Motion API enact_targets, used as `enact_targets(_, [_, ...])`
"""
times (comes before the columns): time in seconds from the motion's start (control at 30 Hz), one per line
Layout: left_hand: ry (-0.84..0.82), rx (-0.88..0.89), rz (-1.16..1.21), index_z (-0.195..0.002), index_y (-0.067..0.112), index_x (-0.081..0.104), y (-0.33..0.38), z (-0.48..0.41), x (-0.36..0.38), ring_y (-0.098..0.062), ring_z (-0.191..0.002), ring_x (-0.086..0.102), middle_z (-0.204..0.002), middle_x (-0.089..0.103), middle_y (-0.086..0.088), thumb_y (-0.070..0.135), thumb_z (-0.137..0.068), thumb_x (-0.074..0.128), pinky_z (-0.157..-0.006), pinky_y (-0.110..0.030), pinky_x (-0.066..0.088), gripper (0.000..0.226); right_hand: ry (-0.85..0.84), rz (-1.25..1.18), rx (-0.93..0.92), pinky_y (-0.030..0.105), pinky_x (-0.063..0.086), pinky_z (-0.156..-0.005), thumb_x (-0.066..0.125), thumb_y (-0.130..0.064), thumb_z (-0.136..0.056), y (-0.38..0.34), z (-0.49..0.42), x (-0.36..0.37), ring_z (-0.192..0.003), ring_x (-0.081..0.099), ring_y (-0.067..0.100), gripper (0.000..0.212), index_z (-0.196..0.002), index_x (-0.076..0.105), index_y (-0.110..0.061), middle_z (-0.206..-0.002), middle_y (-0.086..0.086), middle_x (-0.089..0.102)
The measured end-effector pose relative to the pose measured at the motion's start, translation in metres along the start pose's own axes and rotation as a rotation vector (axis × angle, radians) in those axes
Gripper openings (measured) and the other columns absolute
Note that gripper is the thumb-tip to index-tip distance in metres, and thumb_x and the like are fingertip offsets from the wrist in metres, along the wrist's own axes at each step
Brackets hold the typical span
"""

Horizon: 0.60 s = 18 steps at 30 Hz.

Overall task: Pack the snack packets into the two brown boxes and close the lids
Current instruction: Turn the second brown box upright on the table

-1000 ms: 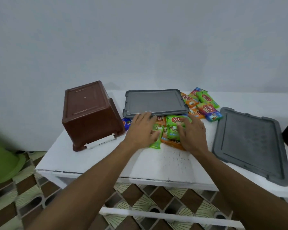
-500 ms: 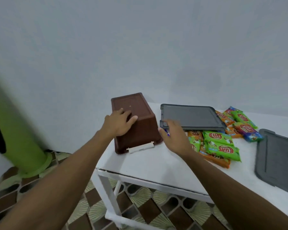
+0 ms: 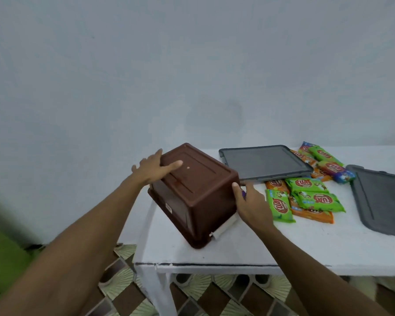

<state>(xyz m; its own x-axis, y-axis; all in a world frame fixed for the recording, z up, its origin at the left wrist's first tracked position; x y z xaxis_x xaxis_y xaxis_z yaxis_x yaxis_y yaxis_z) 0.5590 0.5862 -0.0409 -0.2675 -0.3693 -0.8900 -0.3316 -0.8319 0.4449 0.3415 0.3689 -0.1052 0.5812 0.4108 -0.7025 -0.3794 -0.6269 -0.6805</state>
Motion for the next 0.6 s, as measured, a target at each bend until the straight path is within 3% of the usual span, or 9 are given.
enact_targets(0.1, [-0.003,-0.048,0.259,-0.141,0.013,0.044,-0.003,-0.004,0.002,-0.034,-0.128,0.047,-0.146,0.043,-0.013,0.08,-0.082,0.037,-0.108,-0.049,0.038,0.09,-0.03,0.003,0.038,0.046,0.05,-0.088,0.018,-0.073,-0.089,-0.006,0.007,0.002,-0.103,0.062,0.033,0.066,-0.121,0.053,-0.028,-0.109,0.008,0.067])
enact_targets(0.17, [0.025,-0.051,0.366,-0.124,0.01,0.059,-0.004,-0.001,-0.003,-0.03,-0.115,0.055,-0.125,0.057,-0.007,0.073,-0.088,0.035,-0.098,-0.041,0.043,0.077,0.025,-0.037,0.027,0.044,0.049,-0.089,0.018,-0.068,-0.093,-0.013,0.007,-0.011,-0.103,0.061,0.034,0.063,-0.118,0.058,-0.027,-0.108,0.008,0.068])
enact_targets(0.3, [0.047,0.016,0.642,-0.115,0.017,0.062,-0.002,0.021,-0.028,-0.02,-0.102,0.054,-0.112,0.059,0.002,0.069,-0.093,0.025,-0.089,-0.036,0.039,0.068,0.192,-0.093,-0.098,0.036,0.042,-0.072,0.017,-0.06,-0.097,-0.041,0.006,-0.049,-0.085,0.06,0.03,0.054,-0.088,0.054,-0.021,-0.083,0.004,0.063])
enact_targets(0.4, [0.08,0.009,0.942,-0.084,0.016,0.054,-0.009,0.037,-0.04,-0.023,-0.086,0.056,-0.091,0.06,-0.004,0.072,-0.092,0.02,-0.082,-0.042,0.047,0.066,0.276,-0.285,-0.153,0.037,0.043,-0.077,0.018,-0.062,-0.095,-0.065,0.004,-0.068,-0.089,0.056,0.023,0.055,-0.093,0.057,-0.023,-0.091,0.003,0.061])
enact_targets(0.47, [0.063,-0.02,1.102,-0.078,0.018,0.052,-0.015,0.044,-0.038,-0.023,-0.079,0.055,-0.082,0.057,-0.002,0.078,-0.087,0.019,-0.078,-0.041,0.049,0.069,0.27,-0.501,-0.072,0.041,0.046,-0.082,0.021,-0.072,-0.089,-0.069,0.002,-0.07,-0.091,0.056,0.022,0.055,-0.09,0.055,-0.03,-0.095,0.004,0.06])
enact_targets(0.53, [0.028,-0.056,1.18,-0.086,0.018,0.058,-0.022,0.049,-0.031,-0.022,-0.077,0.055,-0.078,0.056,-0.002,0.081,-0.084,0.018,-0.077,-0.04,0.05,0.075,0.267,-0.736,0.105,0.046,0.052,-0.085,0.028,-0.079,-0.084,-0.061,0.005,-0.068,-0.088,0.059,0.02,0.048,-0.088,0.05,-0.037,-0.094,0.004,0.06])
enact_targets(0.6, [-0.004,-0.084,1.203,-0.091,0.017,0.061,-0.028,0.052,-0.02,-0.022,-0.079,0.056,-0.079,0.056,-0.003,0.083,-0.082,0.018,-0.079,-0.04,0.051,0.079,0.278,-0.948,0.254,0.037,0.056,-0.073,0.032,-0.071,-0.09,-0.047,0.011,-0.067,-0.072,0.056,0.013,0.038,-0.099,0.047,-0.037,-0.085,0.004,0.053])
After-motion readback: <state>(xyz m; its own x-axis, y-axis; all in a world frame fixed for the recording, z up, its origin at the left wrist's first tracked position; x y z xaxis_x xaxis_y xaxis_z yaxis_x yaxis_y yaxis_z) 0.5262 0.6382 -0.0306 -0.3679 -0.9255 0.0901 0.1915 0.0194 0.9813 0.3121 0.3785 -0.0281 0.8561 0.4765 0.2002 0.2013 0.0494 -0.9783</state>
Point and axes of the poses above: each hand's wrist, its own z-axis away from the middle knuckle, its own x-axis out of the palm, y = z × x, the point moved 5 cm from there along -z, towards the middle knuckle
